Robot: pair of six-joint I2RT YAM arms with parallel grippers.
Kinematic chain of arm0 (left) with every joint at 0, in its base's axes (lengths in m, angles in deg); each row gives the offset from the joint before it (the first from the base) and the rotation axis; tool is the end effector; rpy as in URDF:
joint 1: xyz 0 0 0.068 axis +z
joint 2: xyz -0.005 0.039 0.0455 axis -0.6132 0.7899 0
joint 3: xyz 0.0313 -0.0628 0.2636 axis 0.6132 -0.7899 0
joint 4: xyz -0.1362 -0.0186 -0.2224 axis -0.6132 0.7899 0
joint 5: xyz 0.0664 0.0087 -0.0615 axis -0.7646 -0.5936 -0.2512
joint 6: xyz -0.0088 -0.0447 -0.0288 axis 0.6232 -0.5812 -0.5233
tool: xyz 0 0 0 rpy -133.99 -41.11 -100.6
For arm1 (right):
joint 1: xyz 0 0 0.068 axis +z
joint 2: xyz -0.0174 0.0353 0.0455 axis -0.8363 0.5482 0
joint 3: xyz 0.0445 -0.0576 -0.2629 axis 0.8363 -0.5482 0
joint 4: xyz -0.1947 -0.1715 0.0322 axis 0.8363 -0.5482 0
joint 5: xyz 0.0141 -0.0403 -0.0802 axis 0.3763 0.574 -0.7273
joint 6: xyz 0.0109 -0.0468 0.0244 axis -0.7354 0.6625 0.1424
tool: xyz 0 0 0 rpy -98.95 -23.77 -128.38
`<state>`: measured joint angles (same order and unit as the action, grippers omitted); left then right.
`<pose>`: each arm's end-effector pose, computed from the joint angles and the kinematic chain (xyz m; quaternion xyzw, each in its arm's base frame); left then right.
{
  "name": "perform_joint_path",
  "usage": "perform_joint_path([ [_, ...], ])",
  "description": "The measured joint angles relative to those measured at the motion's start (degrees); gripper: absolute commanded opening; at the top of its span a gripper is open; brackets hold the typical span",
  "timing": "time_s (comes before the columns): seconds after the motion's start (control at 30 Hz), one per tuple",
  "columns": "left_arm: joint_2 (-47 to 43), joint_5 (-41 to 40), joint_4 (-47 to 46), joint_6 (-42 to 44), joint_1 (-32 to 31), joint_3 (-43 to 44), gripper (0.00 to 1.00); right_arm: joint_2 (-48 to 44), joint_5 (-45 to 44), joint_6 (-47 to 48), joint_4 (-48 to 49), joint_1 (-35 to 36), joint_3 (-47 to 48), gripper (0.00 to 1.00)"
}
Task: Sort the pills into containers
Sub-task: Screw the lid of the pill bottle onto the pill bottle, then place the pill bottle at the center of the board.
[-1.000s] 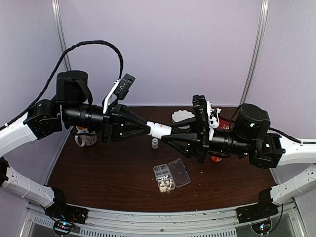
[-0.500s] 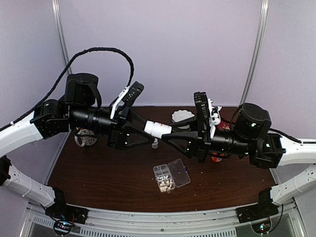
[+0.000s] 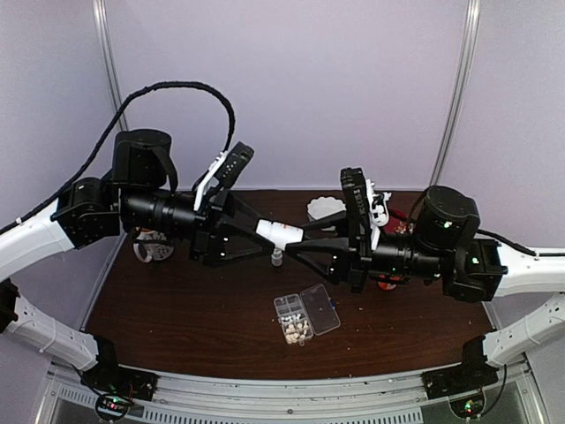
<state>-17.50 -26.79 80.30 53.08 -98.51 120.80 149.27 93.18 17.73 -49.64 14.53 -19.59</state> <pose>0.1137 -0.2392 0.4162 0.4478 0.6547 -0.5164 0.3227 0.0764 0.2546 0.3775 -0.4456 0.5106 0.5234 0.5166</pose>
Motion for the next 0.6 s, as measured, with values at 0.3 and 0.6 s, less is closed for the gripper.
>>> perform_joint_path([
  [0.3, -0.2, 2.2, -0.3, -0.5, 0.0, 0.0, 0.15, 1.1, 0.2, 0.8, -0.1, 0.0, 0.4, 0.03],
  [0.6, -0.3, -4.3, 0.9, -0.1, 0.0, -0.1, 0.06, 1.0, -1.6, 1.3, 0.0, 0.0, 0.4, 0.72],
])
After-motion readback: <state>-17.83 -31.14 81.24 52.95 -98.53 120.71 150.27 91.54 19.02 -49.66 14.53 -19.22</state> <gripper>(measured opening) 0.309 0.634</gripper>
